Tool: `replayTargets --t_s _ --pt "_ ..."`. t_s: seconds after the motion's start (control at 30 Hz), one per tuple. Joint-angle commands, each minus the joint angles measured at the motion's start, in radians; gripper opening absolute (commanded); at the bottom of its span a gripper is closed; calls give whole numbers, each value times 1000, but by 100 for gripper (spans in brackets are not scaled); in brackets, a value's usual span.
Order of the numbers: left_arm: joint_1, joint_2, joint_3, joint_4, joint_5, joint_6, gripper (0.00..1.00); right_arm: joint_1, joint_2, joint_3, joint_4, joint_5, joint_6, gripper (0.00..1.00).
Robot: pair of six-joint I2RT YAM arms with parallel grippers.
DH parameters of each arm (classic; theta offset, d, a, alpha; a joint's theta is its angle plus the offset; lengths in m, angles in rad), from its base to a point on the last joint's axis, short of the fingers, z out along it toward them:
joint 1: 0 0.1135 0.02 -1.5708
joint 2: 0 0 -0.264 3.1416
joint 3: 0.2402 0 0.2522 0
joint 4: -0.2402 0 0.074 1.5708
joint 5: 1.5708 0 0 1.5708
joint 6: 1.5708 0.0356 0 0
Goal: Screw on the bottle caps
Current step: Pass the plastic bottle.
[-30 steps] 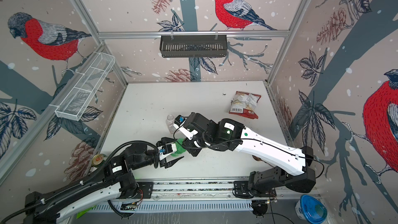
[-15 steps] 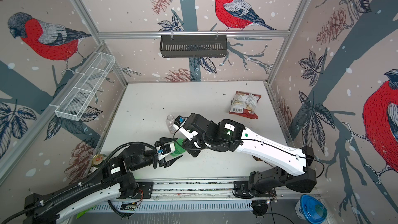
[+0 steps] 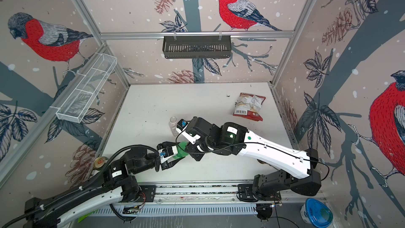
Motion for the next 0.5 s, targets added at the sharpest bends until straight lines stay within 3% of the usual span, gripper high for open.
replayTargets --t_s 0.0,0.3,0.47 --pt "0 -4 -1 12 13 1 60 4 6 3 17 -1 8 0" --pt "-1 -2 -2 24 12 -19 49 9 13 5 18 1 15 0" --pt "0 -1 -5 25 10 -26 47 9 6 -2 29 0 20 14"
